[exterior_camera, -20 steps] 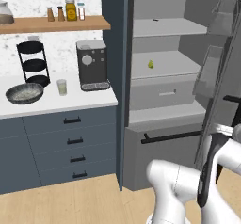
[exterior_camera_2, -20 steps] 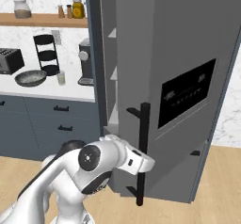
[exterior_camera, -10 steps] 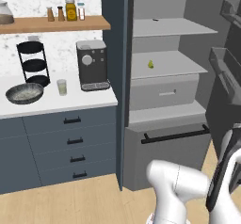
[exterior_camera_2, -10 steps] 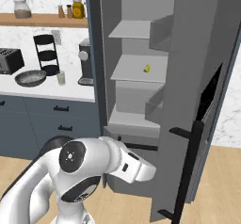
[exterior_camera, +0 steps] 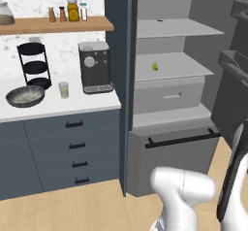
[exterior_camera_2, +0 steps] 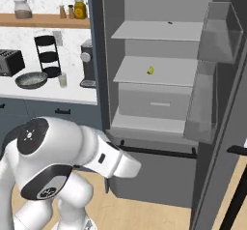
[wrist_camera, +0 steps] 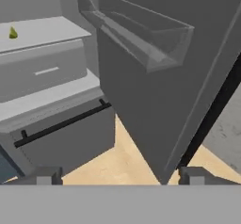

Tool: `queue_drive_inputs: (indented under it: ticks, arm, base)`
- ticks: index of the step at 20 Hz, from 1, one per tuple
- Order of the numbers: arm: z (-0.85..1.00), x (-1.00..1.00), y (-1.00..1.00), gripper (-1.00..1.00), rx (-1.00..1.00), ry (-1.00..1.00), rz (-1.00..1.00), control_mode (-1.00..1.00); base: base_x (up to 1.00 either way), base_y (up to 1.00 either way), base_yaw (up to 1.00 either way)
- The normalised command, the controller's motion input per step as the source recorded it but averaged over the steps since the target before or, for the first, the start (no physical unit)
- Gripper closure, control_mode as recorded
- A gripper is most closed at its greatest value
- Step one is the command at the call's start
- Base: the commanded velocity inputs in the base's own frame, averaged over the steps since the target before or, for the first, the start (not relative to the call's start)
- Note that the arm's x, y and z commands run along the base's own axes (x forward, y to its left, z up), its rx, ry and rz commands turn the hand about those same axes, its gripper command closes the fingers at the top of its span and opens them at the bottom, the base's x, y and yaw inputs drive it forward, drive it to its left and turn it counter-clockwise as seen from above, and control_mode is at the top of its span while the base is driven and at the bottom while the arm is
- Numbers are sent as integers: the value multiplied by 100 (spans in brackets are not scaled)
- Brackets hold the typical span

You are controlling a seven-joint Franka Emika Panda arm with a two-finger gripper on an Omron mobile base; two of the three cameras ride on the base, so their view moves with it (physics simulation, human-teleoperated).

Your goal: Grab a lemon wedge from the fridge and one ice cube from the ice bowl, and put them in the glass of lemonade.

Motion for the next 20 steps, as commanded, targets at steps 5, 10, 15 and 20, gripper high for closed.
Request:
queue_drive_inputs:
  ticks: [5, 10, 15, 20]
  arm:
    - [-26, 16, 98, -100, 8, 0, 5, -100]
    - [-35, 47, 100, -100, 18, 0, 21, -100]
    - [-30, 41, 100, -100, 15, 0, 33, -100]
    - [-51, 13, 81, -100, 6, 0, 25, -100]
  base:
    - [0, 0, 0]
    - [0, 0, 0]
    - [0, 0, 0]
    - [0, 0, 0]
